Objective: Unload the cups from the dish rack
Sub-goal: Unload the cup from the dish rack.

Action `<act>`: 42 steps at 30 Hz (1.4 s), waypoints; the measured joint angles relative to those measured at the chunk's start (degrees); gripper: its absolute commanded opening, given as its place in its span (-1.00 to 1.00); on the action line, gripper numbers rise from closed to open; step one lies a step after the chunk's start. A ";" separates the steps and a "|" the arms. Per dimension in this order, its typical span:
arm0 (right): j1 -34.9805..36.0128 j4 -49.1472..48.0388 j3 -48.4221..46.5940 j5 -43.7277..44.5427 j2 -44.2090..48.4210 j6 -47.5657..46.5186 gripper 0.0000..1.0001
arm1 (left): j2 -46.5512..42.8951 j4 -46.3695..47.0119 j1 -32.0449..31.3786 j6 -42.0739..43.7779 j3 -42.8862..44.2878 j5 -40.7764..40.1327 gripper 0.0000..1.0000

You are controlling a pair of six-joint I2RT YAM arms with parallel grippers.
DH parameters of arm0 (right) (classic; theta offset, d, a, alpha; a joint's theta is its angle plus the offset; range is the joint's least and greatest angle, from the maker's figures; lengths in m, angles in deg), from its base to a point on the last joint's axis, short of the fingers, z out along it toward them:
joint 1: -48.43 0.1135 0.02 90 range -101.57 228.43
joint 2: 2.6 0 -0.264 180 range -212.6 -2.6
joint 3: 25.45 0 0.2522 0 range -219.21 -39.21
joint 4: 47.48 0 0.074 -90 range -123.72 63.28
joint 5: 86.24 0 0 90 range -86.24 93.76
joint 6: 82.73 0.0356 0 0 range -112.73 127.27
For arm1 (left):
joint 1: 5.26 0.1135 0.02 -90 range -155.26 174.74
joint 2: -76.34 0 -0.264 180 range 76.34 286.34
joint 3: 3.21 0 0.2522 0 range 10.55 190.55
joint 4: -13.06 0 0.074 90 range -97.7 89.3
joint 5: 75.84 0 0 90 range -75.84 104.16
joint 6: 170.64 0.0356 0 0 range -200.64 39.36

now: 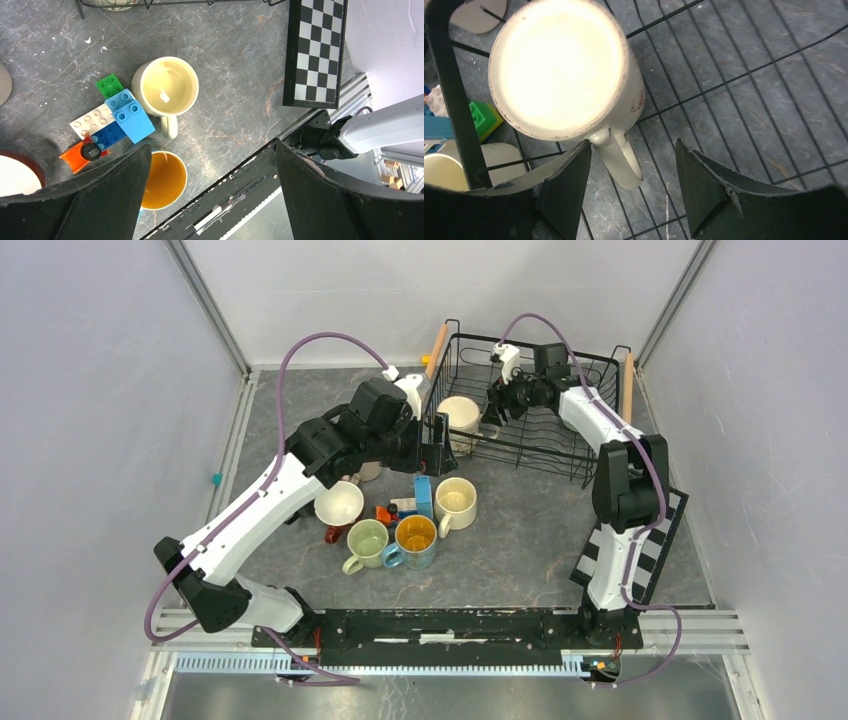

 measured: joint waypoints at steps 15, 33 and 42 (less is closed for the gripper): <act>2.91 4.44 -0.07 0.28 -3.45 -3.13 -0.25 | 0.24 0.00 0.00 0.00 0.00 0.02 1.00; 4.48 -10.16 15.56 12.57 7.17 2.47 -1.00 | 1.05 0.00 0.00 0.00 0.00 0.02 1.00; 4.50 -22.12 26.32 22.27 14.23 7.32 -1.00 | 1.05 -0.02 0.00 0.00 0.00 0.02 1.00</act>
